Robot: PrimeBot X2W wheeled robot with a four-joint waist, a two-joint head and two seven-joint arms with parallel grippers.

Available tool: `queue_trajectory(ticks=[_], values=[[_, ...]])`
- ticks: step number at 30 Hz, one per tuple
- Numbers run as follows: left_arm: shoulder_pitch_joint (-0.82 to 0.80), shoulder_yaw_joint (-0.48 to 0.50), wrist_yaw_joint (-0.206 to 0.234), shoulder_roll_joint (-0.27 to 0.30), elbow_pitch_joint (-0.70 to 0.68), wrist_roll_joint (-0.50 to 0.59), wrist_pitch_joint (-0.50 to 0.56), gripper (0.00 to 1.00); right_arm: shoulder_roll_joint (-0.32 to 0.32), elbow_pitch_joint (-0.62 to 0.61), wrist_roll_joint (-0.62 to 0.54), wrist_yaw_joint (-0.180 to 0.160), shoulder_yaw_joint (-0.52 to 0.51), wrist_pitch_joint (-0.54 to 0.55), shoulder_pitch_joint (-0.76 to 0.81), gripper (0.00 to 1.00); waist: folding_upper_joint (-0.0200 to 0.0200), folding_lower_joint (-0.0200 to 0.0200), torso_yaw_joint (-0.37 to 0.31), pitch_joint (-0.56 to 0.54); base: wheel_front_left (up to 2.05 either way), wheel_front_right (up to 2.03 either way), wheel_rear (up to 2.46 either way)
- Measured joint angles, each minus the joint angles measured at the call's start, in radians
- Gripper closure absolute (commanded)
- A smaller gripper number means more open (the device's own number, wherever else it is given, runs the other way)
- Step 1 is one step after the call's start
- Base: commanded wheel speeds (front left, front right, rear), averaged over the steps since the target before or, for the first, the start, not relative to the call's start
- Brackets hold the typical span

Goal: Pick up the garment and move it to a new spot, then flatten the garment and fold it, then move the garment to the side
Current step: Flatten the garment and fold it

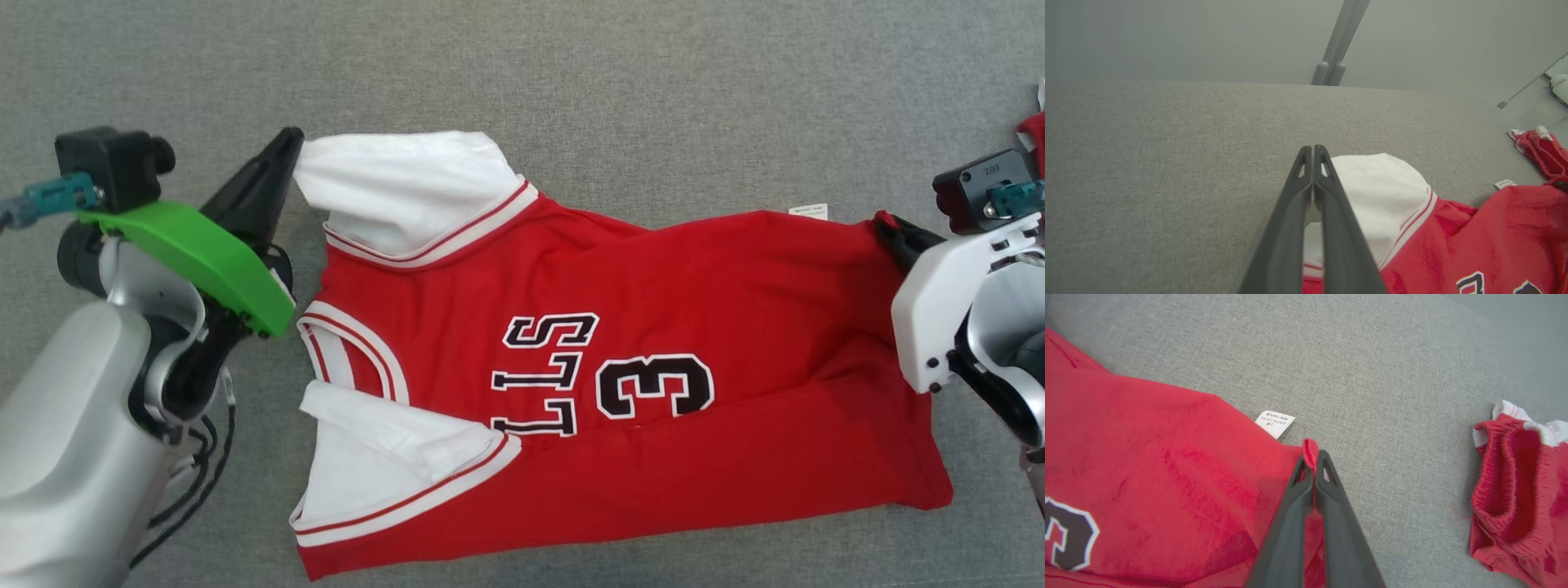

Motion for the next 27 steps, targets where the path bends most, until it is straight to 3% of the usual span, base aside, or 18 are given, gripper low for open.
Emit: queue_trajectory(ticks=[4, 8, 16, 22, 27], values=[[0.106, 0.01, 0.039, 0.012, -0.095, -0.026, -0.027, 1.0, -0.088, -0.03, 0.014, -0.001, 0.036, -0.077, 0.007, 1.0, 0.0, 0.0, 0.019, -0.026, 0.0, 0.0, 0.0], [0.169, 0.02, 0.064, 0.022, -0.155, -0.038, -0.041, 1.0, -0.131, 0.0, 0.023, 0.0, 0.08, -0.127, -0.016, 1.0, 0.0, 0.0, 0.038, -0.042, 0.0, 0.0, 0.0], [0.227, 0.009, 0.091, 0.02, -0.217, -0.026, -0.078, 1.0, -0.258, 0.035, 0.091, 0.0, 0.264, -0.182, -0.057, 1.0, 0.0, 0.0, 0.061, -0.055, 0.0, 0.0, 0.0], [0.368, 0.0, 0.132, 0.029, -0.308, -0.04, -0.101, 1.0, -0.416, 0.004, 0.122, 0.0, 0.425, -0.285, -0.062, 1.0, 0.0, 0.0, 0.063, -0.084, 0.0, 0.0, 0.0], [0.479, -0.007, 0.172, 0.047, -0.372, -0.057, -0.11, 1.0, -0.506, -0.017, 0.136, 0.0, 0.509, -0.391, -0.089, 1.0, 0.0, 0.0, 0.064, -0.11, 0.0, 0.0, 0.0]])
